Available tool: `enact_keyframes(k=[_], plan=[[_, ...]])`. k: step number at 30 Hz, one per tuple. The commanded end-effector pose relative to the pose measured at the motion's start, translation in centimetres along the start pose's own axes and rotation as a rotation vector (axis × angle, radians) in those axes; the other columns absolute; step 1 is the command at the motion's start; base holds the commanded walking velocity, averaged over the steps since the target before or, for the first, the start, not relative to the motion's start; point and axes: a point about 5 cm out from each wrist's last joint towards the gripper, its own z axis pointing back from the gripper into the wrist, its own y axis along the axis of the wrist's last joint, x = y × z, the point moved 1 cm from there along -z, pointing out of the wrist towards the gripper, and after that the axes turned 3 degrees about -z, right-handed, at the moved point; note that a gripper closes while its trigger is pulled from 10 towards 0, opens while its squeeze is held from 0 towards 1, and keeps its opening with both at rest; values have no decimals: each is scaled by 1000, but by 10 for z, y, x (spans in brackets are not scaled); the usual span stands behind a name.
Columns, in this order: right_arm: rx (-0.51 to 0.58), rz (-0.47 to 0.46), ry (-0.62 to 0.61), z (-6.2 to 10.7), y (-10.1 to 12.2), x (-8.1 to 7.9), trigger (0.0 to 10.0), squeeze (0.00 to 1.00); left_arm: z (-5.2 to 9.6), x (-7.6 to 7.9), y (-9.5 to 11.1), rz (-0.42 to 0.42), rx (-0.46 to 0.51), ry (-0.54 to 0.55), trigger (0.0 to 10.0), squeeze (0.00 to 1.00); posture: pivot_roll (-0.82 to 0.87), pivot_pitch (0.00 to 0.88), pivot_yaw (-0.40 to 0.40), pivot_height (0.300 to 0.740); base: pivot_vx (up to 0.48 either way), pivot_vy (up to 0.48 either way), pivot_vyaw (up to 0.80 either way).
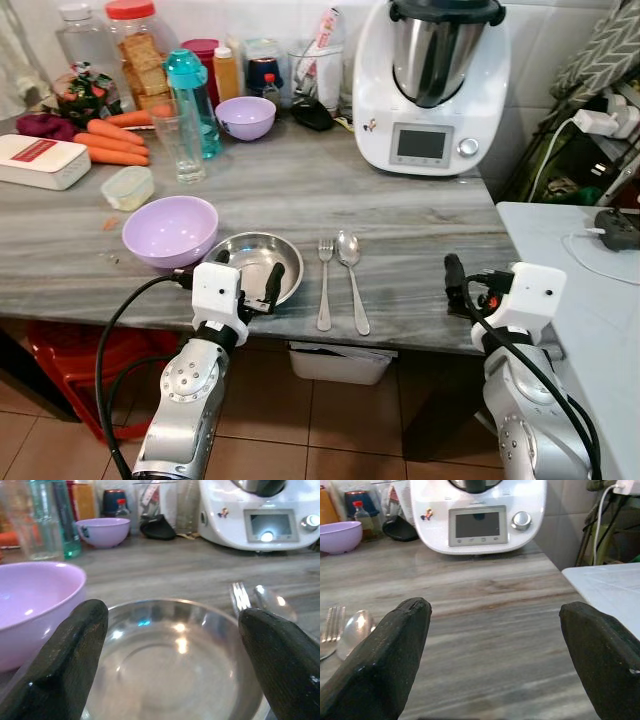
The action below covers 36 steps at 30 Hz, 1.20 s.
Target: Setting the table
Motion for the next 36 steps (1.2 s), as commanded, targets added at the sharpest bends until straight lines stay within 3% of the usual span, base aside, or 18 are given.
enact_keyframes(k=[1, 10, 17, 29, 36], plan=[[9, -10, 7, -1, 3, 0, 10000, 0, 3, 1, 0, -12, -10, 6, 10000, 0, -5, 0, -28, 740, -240, 0, 0], [-7, 9, -6, 6, -3, 6, 10000, 0, 13, -12, -2, -34, -31, 45, 10000, 0, 10, 0, -26, 740, -250, 0, 0], [-7, 18, -11, 4, -3, 8, 10000, 0, 12, -6, -1, -34, -32, 23, 10000, 0, 11, 0, -23, 740, -272, 0, 0], [25, 5, 57, 0, 4, -3, 10000, 0, 8, -6, -1, -24, -35, 27, 10000, 0, 8, 0, -36, 740, -287, 0, 0], [-7, -10, 58, -2, -4, -5, 10000, 0, 12, -6, -3, -25, -39, 50, 10000, 0, 30, 0, -44, 740, -295, 0, 0]])
